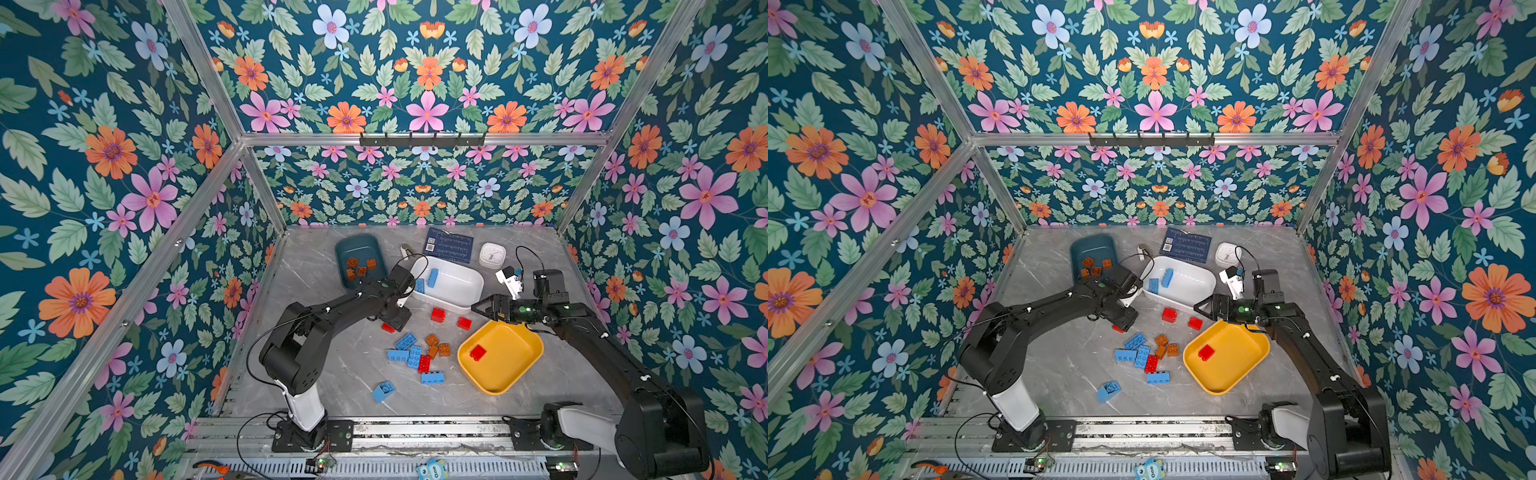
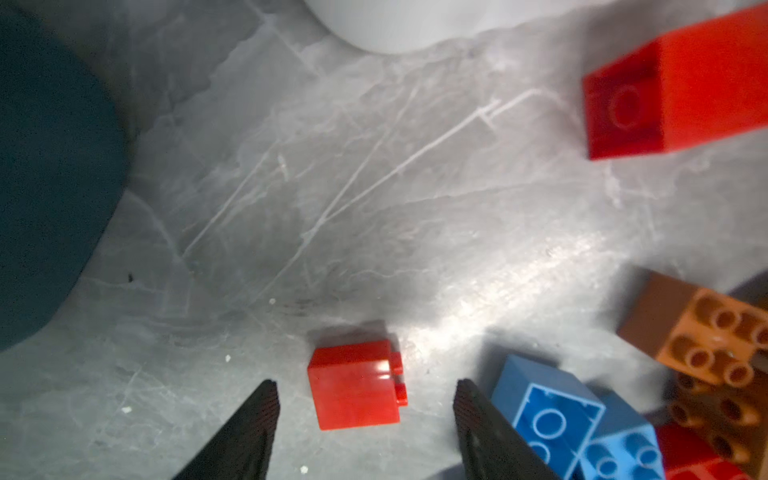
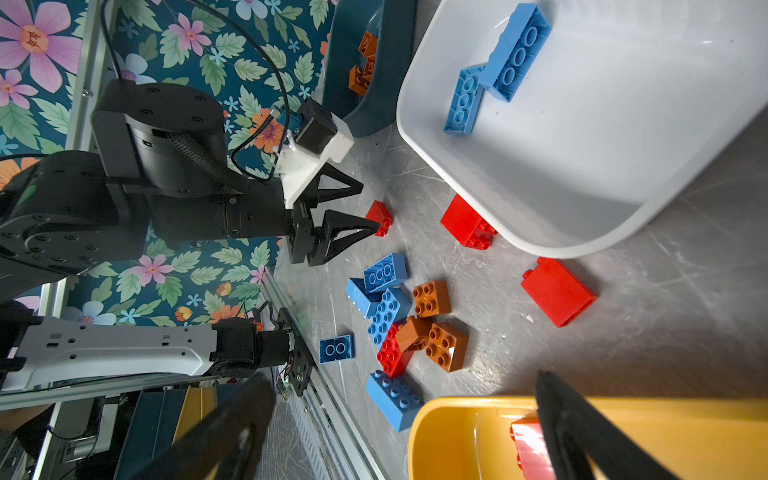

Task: Sort the legos into containers by color
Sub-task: 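Lower the left gripper around the small red brick and grasp it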

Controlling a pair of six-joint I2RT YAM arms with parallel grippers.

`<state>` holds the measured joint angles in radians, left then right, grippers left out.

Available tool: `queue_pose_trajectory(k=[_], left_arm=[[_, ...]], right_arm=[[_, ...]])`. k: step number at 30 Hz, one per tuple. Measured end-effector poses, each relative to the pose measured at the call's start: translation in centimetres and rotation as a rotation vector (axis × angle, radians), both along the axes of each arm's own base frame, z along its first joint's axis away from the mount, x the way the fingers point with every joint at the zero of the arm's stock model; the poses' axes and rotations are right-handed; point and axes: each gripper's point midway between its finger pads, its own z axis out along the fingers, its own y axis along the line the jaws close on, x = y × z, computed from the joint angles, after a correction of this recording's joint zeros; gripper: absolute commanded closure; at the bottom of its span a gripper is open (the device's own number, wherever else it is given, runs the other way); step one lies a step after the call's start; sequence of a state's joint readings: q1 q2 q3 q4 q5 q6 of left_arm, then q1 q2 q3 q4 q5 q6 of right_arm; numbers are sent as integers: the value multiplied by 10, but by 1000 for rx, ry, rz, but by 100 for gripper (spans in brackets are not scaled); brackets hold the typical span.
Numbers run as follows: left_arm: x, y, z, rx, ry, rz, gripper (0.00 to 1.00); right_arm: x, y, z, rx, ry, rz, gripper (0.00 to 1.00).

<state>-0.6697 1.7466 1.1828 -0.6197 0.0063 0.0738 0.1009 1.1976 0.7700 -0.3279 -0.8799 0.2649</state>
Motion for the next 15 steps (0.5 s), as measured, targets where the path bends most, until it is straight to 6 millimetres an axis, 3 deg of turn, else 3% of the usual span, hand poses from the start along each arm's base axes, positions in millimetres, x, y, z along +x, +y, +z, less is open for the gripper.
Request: queue_pose_trajectory(k=[7,10,15], left_arm=[[-9,-4,4,53,16,-283,31],[-8,-4,-4,91,43,-359,37],[-6,-2,-15,142,72,-422,37]], right_arm=[[1,0,1,2,-6,1,1],[-1,0,1,2,-10,1,1],[-3,0,-2,1,-3,1,1]])
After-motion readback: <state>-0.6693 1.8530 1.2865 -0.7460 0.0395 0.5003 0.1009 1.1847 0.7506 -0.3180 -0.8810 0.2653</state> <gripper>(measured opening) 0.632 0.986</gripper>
